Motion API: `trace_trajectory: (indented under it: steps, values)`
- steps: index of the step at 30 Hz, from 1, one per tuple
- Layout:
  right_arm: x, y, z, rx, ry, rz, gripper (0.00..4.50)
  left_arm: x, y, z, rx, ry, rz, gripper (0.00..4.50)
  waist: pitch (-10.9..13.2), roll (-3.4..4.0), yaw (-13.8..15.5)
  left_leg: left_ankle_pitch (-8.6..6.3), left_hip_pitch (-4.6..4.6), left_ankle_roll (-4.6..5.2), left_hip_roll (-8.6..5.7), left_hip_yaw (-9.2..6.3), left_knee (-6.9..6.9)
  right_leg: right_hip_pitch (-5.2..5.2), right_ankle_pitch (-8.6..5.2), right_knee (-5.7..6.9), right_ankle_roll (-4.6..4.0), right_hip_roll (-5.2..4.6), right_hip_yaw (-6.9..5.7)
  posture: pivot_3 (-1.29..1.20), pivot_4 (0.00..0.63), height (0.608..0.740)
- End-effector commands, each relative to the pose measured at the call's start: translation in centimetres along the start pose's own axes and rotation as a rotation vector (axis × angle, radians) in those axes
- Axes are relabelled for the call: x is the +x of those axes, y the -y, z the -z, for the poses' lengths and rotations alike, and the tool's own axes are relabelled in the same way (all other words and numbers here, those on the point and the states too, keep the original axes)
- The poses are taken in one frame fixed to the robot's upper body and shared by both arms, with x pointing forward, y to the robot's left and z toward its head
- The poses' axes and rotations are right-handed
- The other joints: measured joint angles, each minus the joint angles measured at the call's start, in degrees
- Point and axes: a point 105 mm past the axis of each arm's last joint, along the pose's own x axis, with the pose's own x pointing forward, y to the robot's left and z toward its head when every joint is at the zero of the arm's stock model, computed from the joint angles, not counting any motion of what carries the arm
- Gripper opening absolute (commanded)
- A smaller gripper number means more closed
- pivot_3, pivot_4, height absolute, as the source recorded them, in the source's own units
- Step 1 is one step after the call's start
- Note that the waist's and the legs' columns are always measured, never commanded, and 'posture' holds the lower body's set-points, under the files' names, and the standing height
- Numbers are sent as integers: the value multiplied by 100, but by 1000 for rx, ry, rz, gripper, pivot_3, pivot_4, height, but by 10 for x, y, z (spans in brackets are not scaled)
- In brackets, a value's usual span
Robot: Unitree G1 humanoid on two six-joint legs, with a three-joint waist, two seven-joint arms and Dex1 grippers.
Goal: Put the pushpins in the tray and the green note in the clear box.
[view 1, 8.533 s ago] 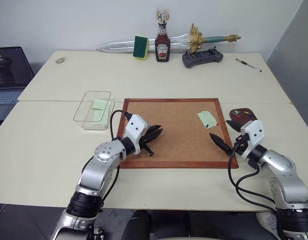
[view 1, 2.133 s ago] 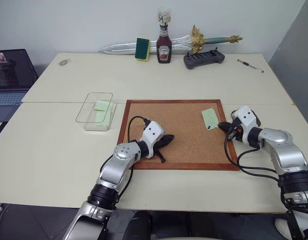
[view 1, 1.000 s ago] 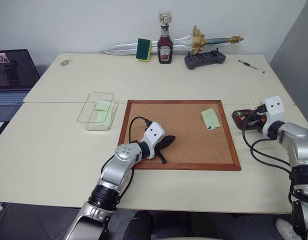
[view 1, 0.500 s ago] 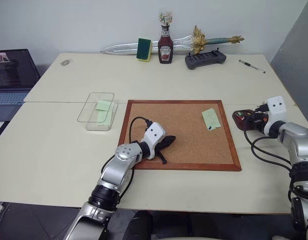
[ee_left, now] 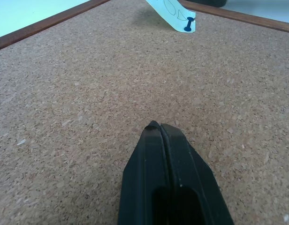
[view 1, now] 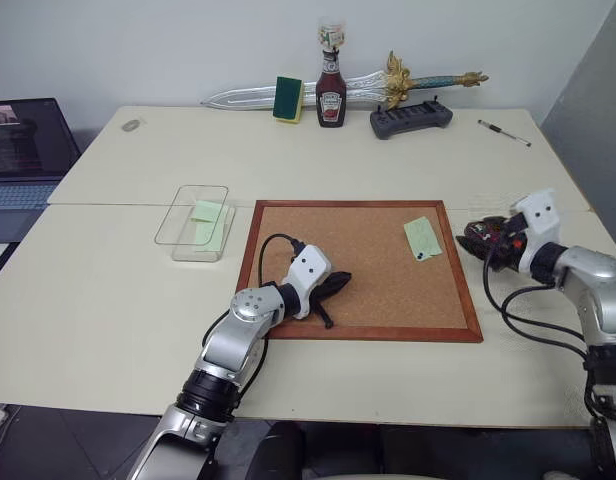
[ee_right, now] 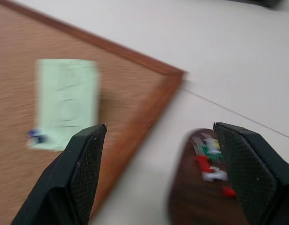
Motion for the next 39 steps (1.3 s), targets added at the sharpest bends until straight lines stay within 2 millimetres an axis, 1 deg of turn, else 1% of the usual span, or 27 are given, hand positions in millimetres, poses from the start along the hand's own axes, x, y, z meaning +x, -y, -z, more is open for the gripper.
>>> trace_trajectory:
  steps: [1,3,6,11,12,13,14,17,19,21,24,28,29,34,36,39]
  values:
    - [9,-36,-10,-84,26,-141,3869,3,23,34,-69,-117,74,0,-1,-1,0,0,1,0,1,0,0,1,0,0,0,0,-1,0,150,740]
    - [15,-45,-10,-82,30,-172,3869,3,23,34,-69,-117,74,0,-1,-2,-4,0,2,0,1,-1,0,1,0,0,1,0,-1,0,150,740]
    - [23,-51,-6,-87,25,-190,3869,3,24,34,-70,-118,73,0,-1,-2,4,0,2,0,0,-1,0,1,0,0,1,0,-1,0,150,740]
    - [32,-46,-3,-88,17,-191,3869,2,23,34,-69,-119,70,0,-1,-2,1,1,2,-2,0,-2,-1,0,-1,-1,1,0,-1,0,150,740]
    - [33,-45,-3,-89,16,-190,3504,2,23,34,-69,-119,68,0,-1,-2,2,1,2,-2,0,-2,-1,1,-1,-1,1,0,-1,0,150,740]
    - [34,-44,-2,-89,16,-190,3456,2,22,34,-69,-119,67,0,-1,-2,2,1,2,-2,0,-3,-1,0,-1,-1,1,0,-2,0,150,740]
    - [35,-44,-2,-89,15,-191,3167,2,22,34,-69,-119,66,0,-1,-2,2,1,2,-2,0,-3,-1,1,-1,-1,1,0,-2,0,150,740]
    - [36,-43,1,-93,8,-197,2554,2,22,34,-69,-119,64,0,-1,-2,2,1,2,-1,0,-3,-1,1,-1,-1,1,0,-2,0,150,740]
    - [37,-42,2,-96,6,-200,2034,2,21,34,-69,-119,64,0,-1,-2,2,1,2,-1,0,-3,-1,1,0,-1,1,0,-2,0,150,740]
    - [38,-42,2,-99,7,-201,1656,2,21,34,-69,-119,63,0,-1,-2,1,1,2,-1,0,-3,-1,1,0,-1,1,0,-2,0,150,740]
    - [38,-42,2,-104,10,-202,928,1,21,34,-69,-120,63,0,-1,-2,0,0,2,-1,0,-3,-1,1,-1,-1,1,0,-2,0,150,740]
    - [38,-41,2,-106,14,-201,90,1,21,35,-69,-122,63,0,-1,-2,0,1,2,-2,0,-3,-1,1,-1,-1,1,0,-2,0,150,740]
    - [38,-41,1,-104,18,-202,28,1,21,35,-68,-122,64,0,-1,-2,0,1,2,-1,0,-3,-1,1,0,-1,1,0,-2,0,150,740]
    - [35,-39,-5,-94,43,-199,28,1,21,35,-67,-125,65,0,-1,-2,0,1,2,-2,0,-3,-1,1,0,-1,1,0,-2,0,150,740]
    - [34,-38,-12,-93,67,-195,28,0,21,36,-67,-127,65,0,-1,-2,0,1,2,-2,1,-3,-1,0,0,-1,1,0,-2,0,150,740]
    - [30,-34,-31,-85,135,-173,28,0,22,37,-69,-131,68,0,-1,-2,1,1,2,-2,0,-3,-1,0,0,-1,1,0,-1,0,150,740]
